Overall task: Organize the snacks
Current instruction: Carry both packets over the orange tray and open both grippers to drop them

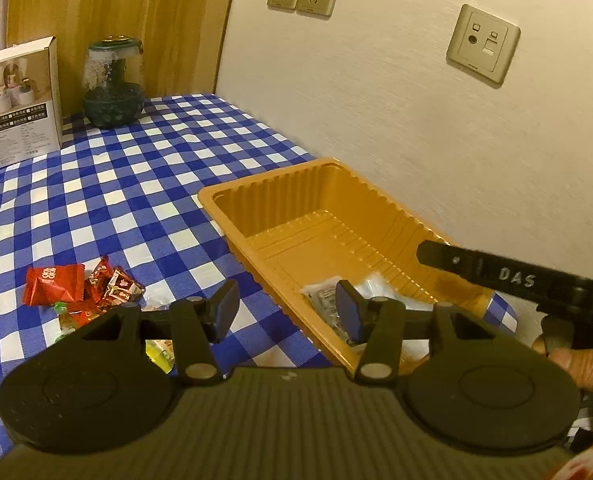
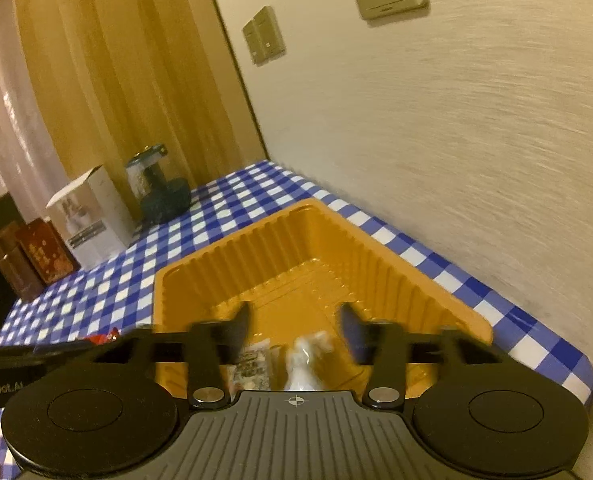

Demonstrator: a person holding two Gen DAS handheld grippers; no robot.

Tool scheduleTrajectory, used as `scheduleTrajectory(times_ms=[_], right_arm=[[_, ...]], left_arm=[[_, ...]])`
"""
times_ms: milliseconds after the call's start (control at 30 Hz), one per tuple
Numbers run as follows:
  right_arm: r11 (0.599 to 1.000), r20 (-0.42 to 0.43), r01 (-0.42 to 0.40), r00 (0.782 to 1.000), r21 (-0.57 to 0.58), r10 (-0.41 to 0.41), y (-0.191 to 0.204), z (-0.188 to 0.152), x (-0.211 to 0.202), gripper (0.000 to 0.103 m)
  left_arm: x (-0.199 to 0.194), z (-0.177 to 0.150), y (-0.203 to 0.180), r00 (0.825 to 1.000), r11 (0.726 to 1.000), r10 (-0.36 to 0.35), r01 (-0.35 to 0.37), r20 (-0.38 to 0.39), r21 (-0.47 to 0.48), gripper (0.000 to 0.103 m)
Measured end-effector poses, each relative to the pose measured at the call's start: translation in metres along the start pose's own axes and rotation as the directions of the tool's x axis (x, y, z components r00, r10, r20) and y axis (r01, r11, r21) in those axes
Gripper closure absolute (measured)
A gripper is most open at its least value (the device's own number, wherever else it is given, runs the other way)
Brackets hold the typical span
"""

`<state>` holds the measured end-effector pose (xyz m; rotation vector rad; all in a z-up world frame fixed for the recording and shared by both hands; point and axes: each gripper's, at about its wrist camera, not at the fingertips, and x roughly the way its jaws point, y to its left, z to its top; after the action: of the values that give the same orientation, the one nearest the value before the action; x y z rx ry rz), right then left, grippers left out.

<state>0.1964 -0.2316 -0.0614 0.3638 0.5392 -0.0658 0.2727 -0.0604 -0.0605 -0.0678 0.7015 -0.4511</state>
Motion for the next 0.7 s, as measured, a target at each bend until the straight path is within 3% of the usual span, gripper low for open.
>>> scheduleTrajectory(times_ms=[433,700], right_arm=[[1.0,0.022,-0.017,1.0,-0.016,0.018,0.011,0.003,-0.007,0.041],[0.997,0.022,-0.05,0.998,-0.061,0.051,0.033,0.002,-0.008,0.041]], left_arm=[[0.001,-0.004,-0.002,1.0,1.0,0.016,-0.015,-0.012,0.01,0.053],[-0.007,-0.004,0.009,0.997,0.997,0.073,-0.073,0.0,0.006,0.042]])
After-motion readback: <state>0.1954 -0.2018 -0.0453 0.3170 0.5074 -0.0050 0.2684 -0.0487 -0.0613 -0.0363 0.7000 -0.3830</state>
